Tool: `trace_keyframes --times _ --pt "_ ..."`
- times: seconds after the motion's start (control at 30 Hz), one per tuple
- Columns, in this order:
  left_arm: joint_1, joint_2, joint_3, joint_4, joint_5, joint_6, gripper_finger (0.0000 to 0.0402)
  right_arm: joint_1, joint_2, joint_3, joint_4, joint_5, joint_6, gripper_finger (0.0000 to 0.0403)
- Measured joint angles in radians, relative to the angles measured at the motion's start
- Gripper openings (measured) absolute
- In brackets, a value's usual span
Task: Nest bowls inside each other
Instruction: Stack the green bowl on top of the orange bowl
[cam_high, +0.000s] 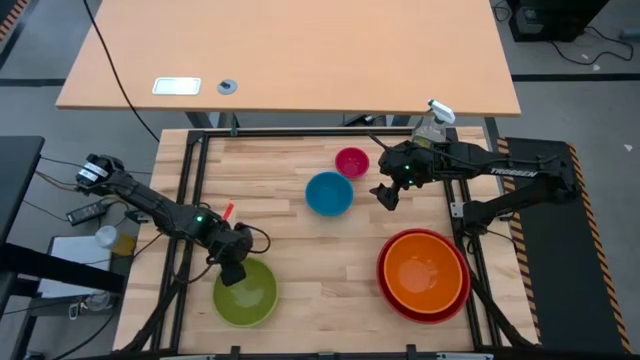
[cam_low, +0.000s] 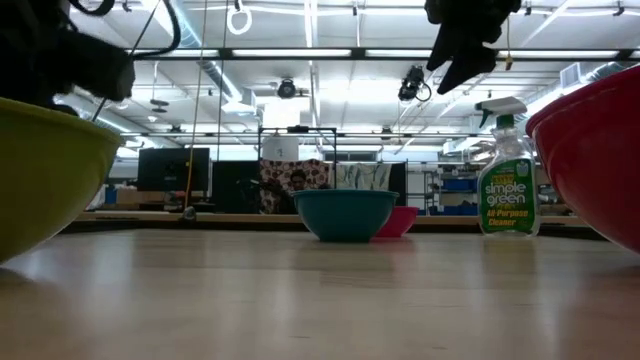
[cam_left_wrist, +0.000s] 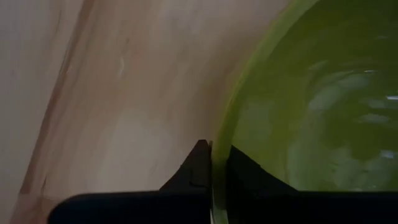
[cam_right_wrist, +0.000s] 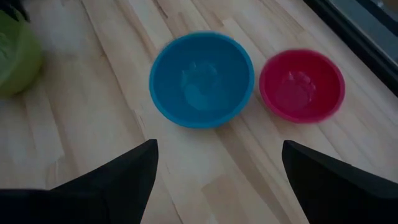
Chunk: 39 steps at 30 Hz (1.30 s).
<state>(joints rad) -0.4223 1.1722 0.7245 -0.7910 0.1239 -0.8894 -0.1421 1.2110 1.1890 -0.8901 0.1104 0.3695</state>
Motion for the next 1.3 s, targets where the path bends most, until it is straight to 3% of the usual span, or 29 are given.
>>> trace_keyframes --times 0.43,0.87,1.1,1.3 --pt "0.089 -0.023 0.094 -0.003 0.02 0.058 0.0013 -0.04 -0.001 0.004 -0.018 -0.015 -0.022 0.0347" --pt "0.271 -0.017 0.232 0.065 0.027 0.157 0.0013 -0.08 -0.029 0.004 -0.054 -0.052 -0.008 0.0347" --pt "0.401 0.113 0.343 0.107 0.083 0.286 0.0013 -0.096 -0.049 0.004 -0.144 -0.052 0.034 0.0347" --pt "0.459 0.308 0.56 0.11 0.089 0.385 0.0013 -0.072 -0.086 0.005 -0.209 -0.077 0.097 0.0347"
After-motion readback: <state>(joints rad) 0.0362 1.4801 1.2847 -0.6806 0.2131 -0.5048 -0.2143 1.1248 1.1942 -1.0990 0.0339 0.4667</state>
